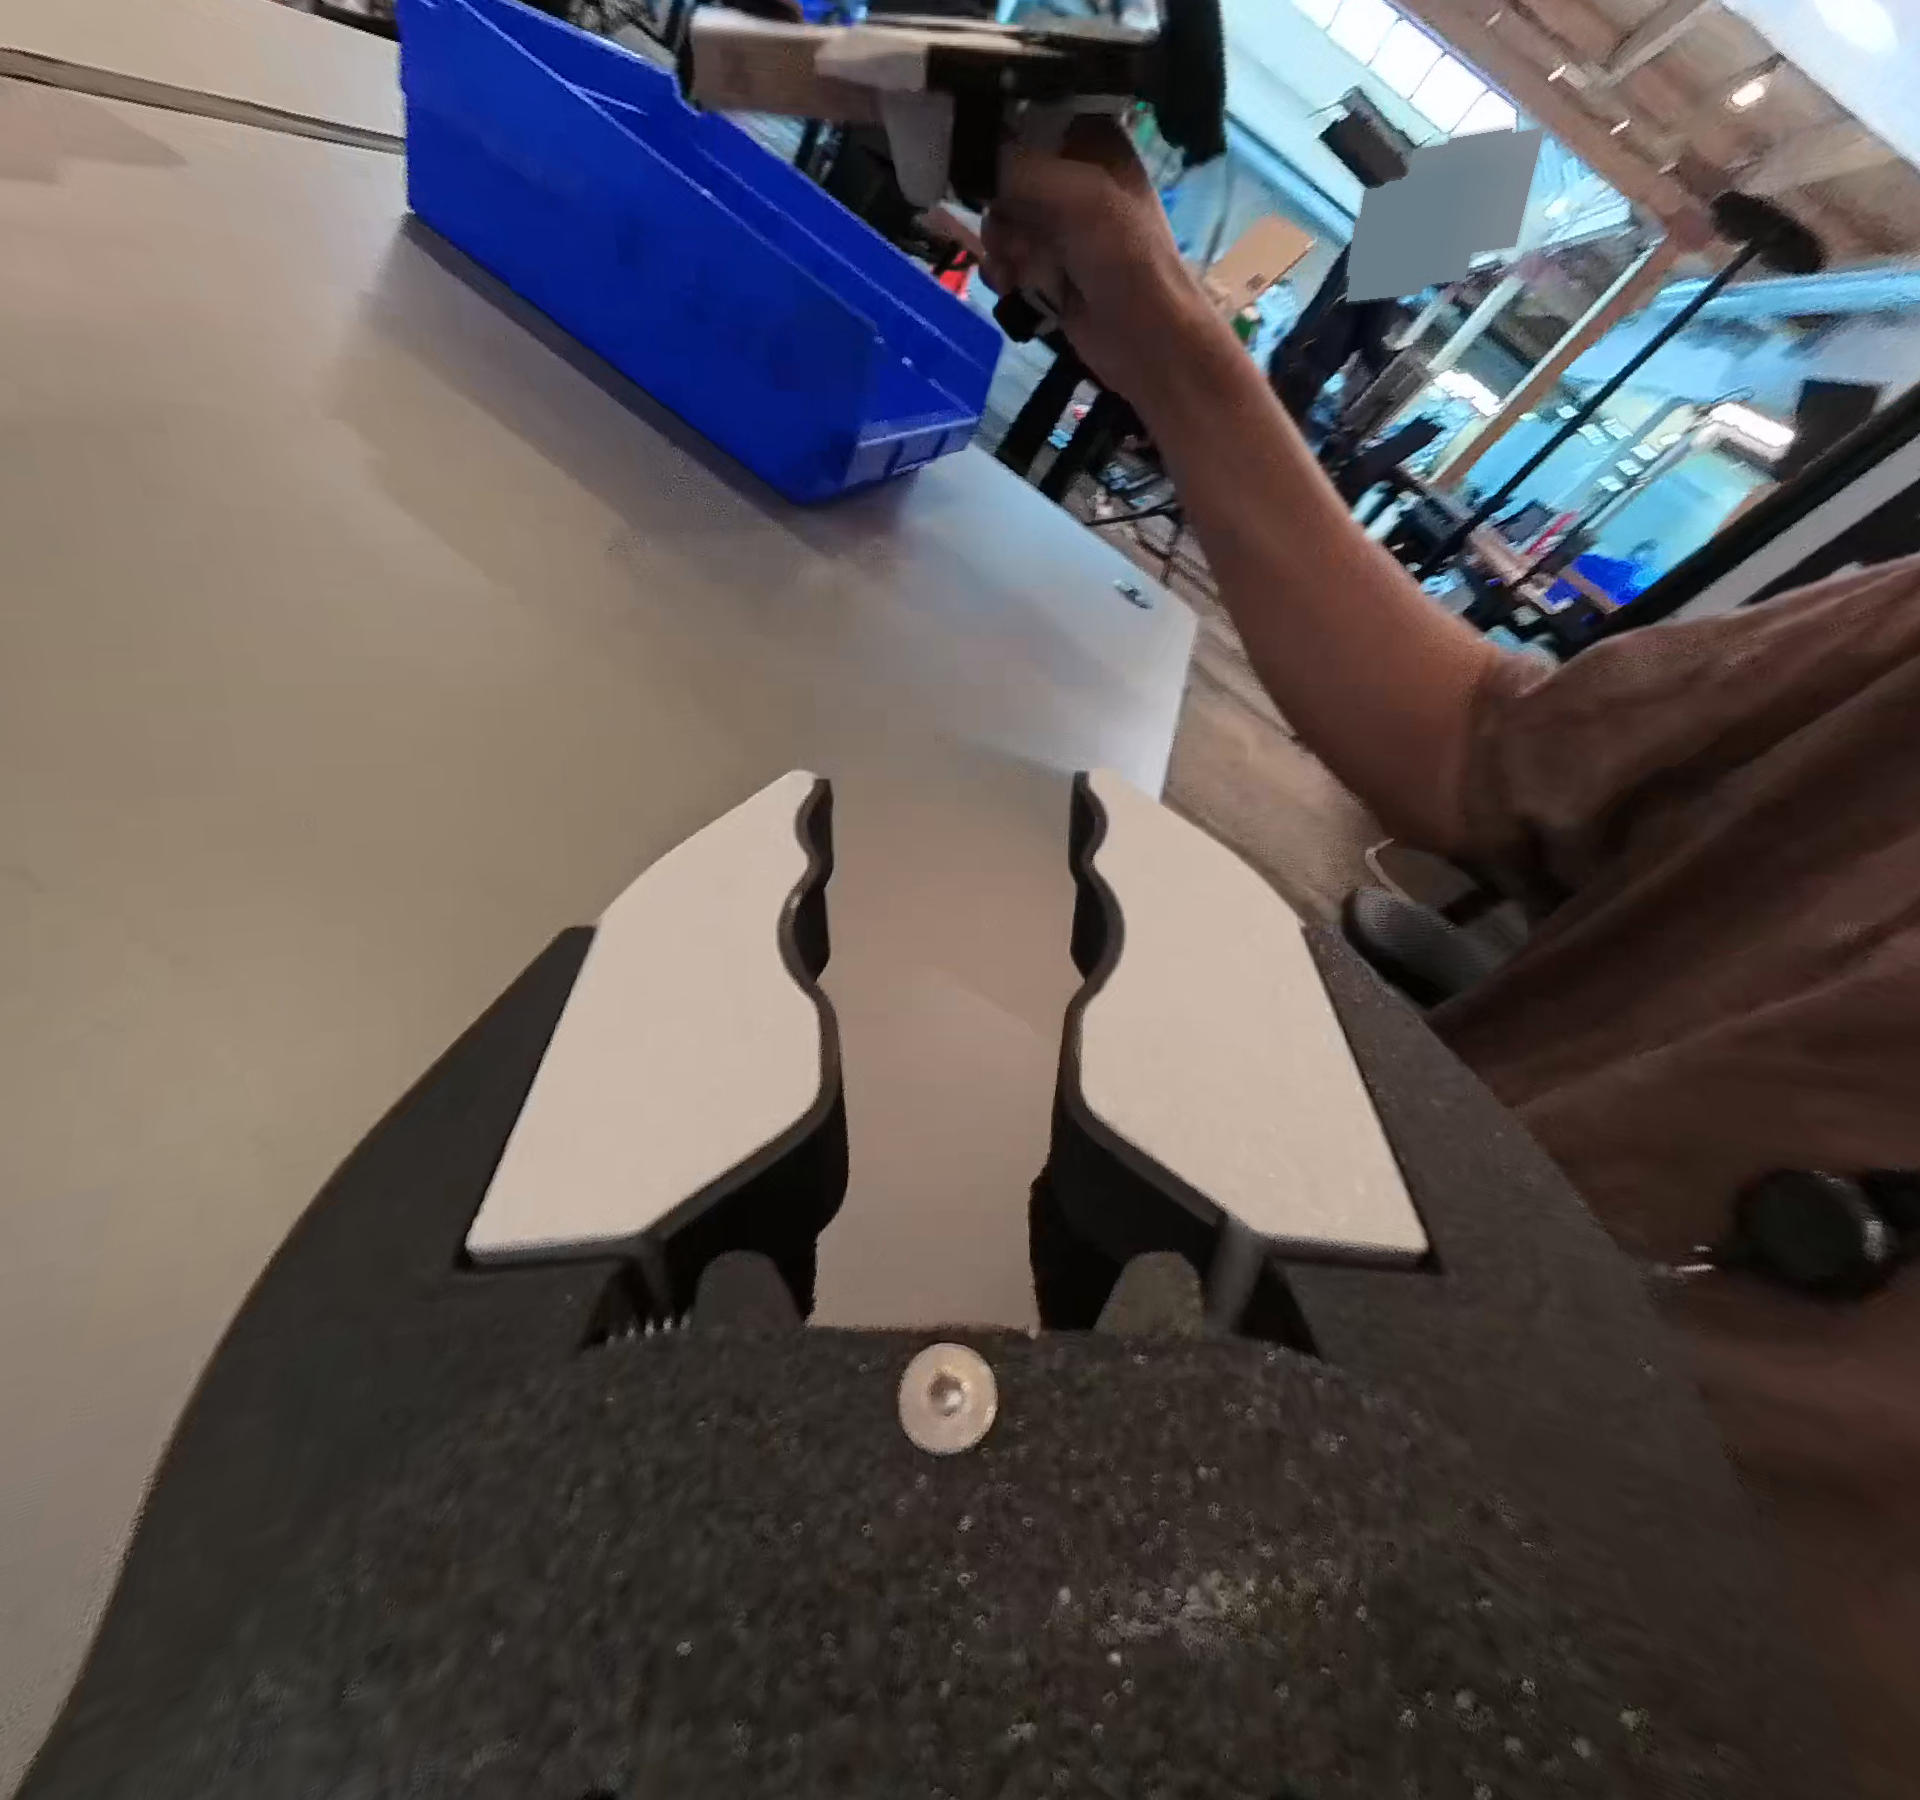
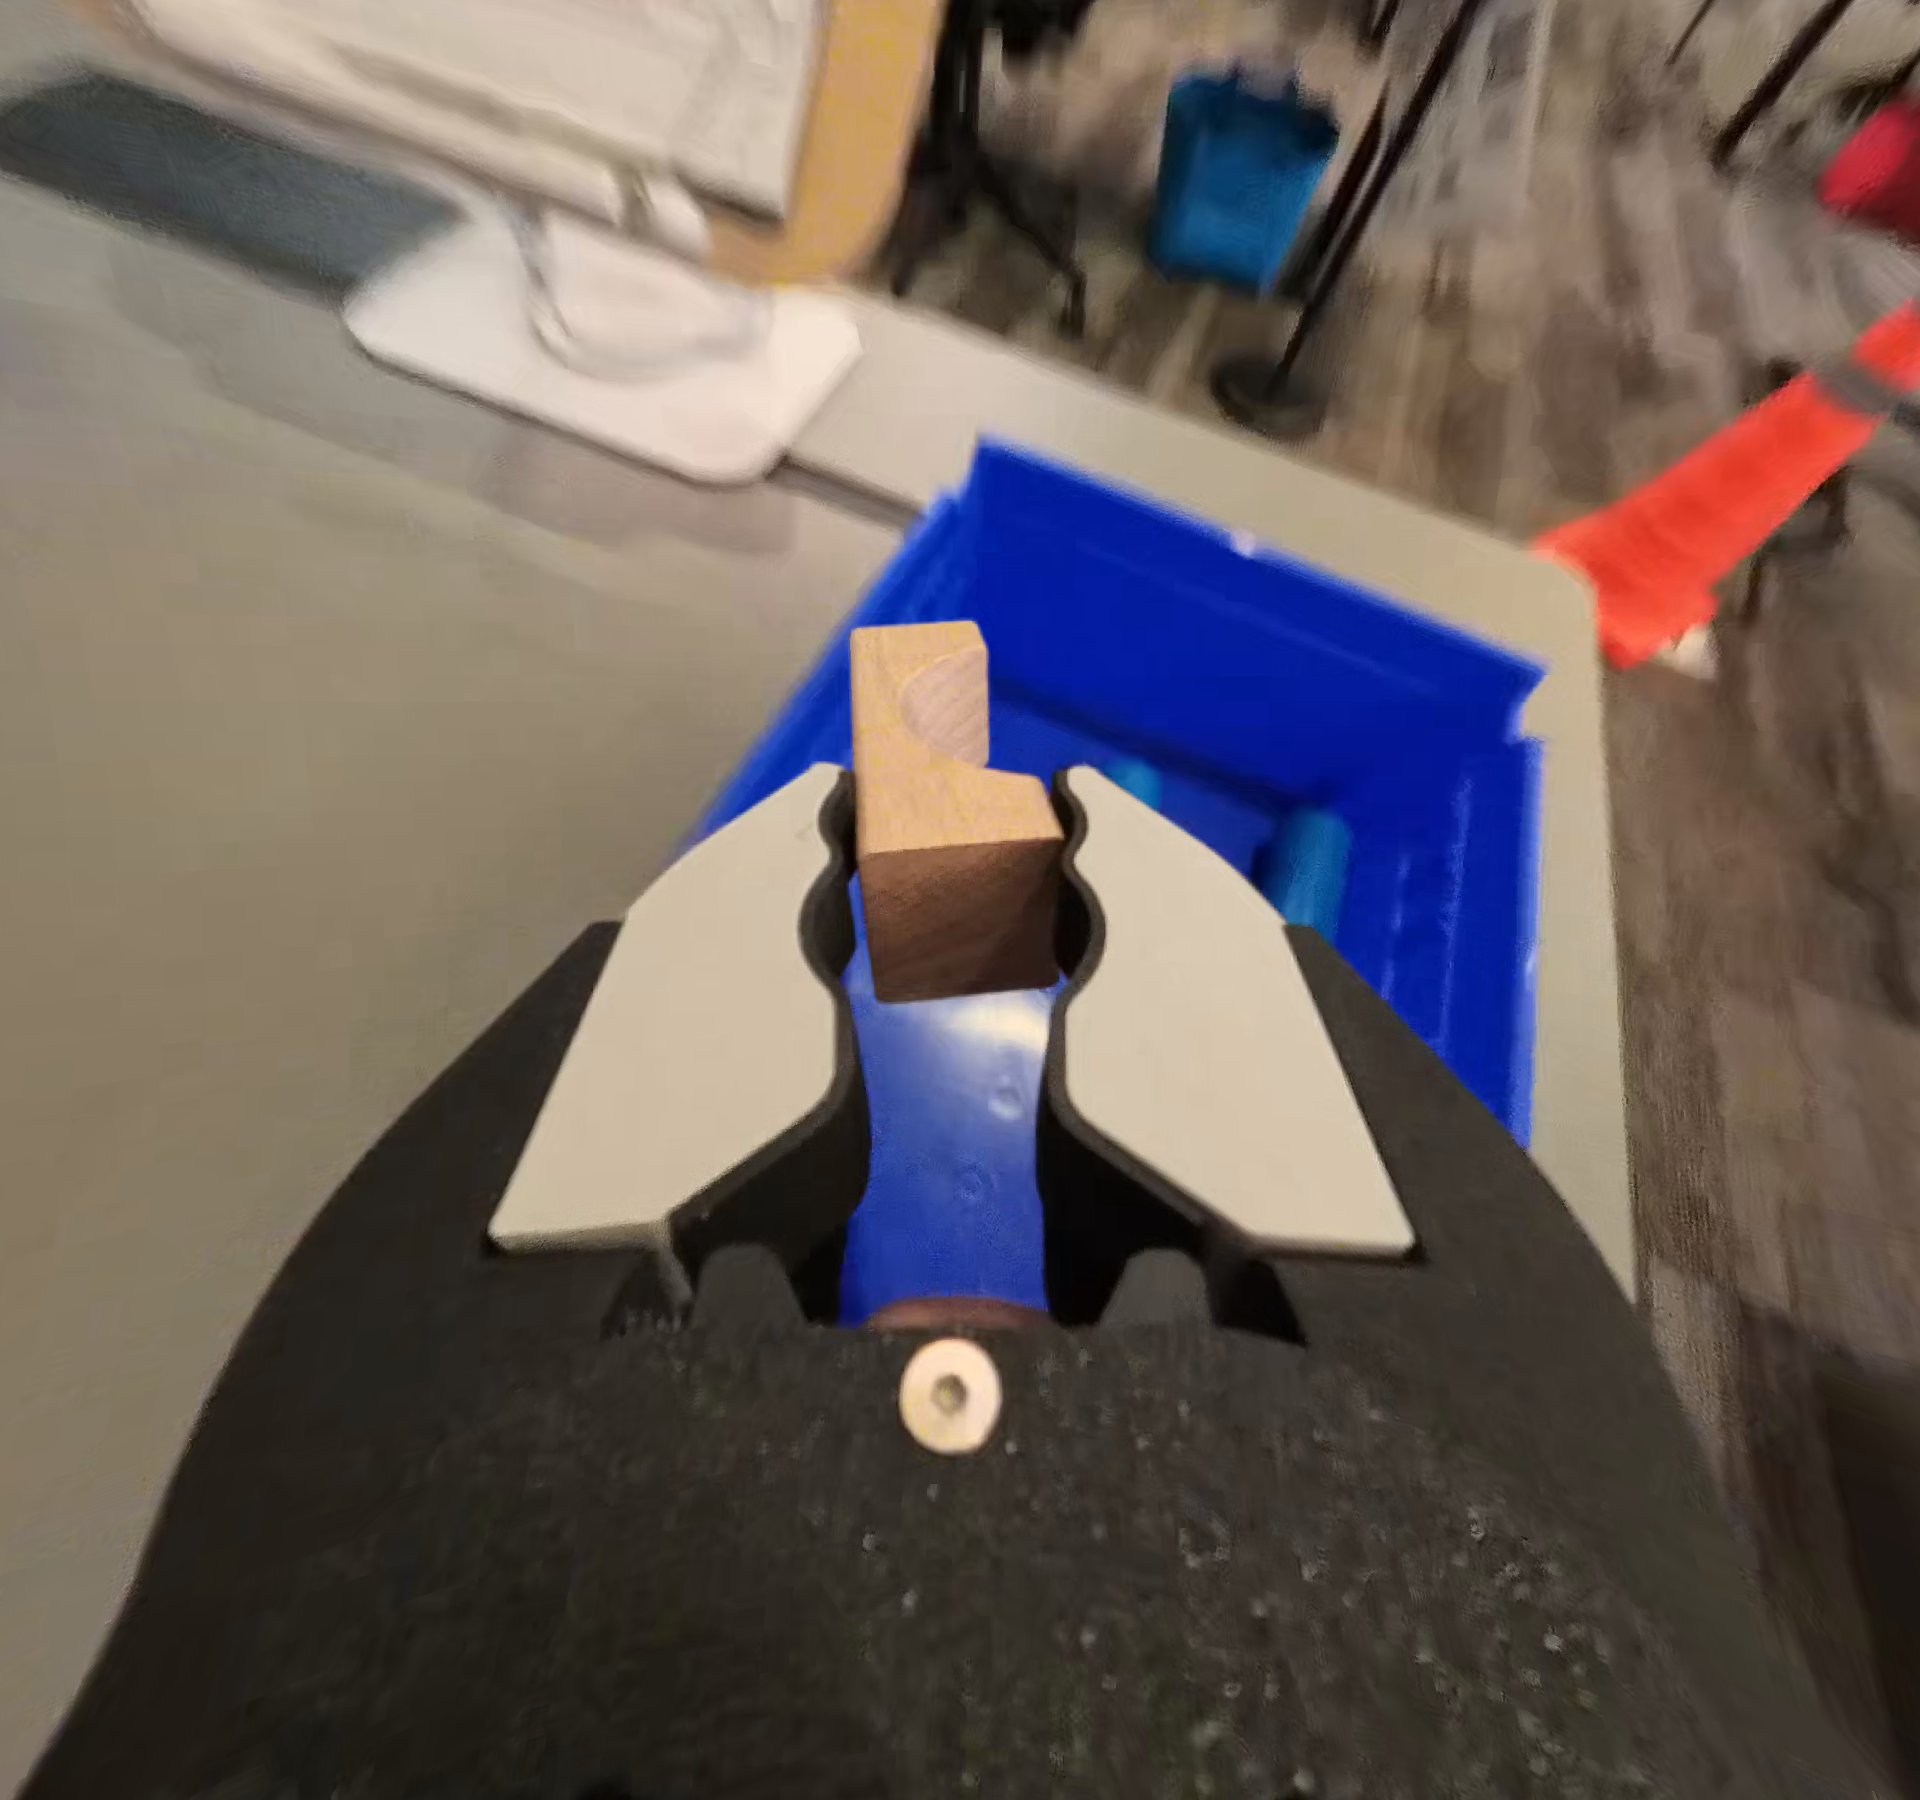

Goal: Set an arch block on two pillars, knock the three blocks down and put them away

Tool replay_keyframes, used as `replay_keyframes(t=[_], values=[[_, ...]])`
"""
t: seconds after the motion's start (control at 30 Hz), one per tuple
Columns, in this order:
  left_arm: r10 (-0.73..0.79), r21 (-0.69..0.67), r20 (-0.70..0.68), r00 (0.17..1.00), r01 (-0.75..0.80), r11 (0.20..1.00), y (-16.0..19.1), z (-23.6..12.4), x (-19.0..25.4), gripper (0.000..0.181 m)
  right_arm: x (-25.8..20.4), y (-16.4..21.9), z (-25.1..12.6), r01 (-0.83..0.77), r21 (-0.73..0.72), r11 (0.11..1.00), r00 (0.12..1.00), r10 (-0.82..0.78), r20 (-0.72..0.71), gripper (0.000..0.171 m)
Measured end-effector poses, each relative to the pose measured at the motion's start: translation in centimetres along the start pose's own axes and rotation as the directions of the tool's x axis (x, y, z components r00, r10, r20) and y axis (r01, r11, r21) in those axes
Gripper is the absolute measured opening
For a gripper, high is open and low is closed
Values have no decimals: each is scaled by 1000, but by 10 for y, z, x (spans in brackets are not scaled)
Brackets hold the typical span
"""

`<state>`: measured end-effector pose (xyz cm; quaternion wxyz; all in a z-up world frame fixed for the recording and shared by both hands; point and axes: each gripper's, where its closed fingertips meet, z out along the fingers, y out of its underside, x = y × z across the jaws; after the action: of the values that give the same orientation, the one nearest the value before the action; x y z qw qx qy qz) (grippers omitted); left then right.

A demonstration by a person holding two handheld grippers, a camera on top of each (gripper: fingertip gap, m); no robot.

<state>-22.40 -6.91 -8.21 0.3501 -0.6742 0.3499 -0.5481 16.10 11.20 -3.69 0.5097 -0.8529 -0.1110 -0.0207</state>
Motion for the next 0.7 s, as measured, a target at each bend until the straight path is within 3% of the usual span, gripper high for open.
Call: replay_keyframes(t=[0.07, 0.23, 0.57, 0.7], values=[[9, 4, 13, 1000, -9, 1000, 1, -1, 0, 43, 4, 29, 33, 0, -134, 991, 999, 5, 35, 35], [11, 14, 46, 999, -11, 1000, 0, -2, -6, 43, -6, 65, 78, -52, -252, 966, 989, 85, 124, 35], [-42, 38, 55, 998, 40, 998, 1, -7, -19, 43, 19, 135, 85, -43, -600, 799, 996, 80, 34, 35], [-8, 21, 135, 991, 5, 1000, 4, -9, -30, 43, 25, 132, 84, -83, -581, 809, 994, 112, 14, 37]])
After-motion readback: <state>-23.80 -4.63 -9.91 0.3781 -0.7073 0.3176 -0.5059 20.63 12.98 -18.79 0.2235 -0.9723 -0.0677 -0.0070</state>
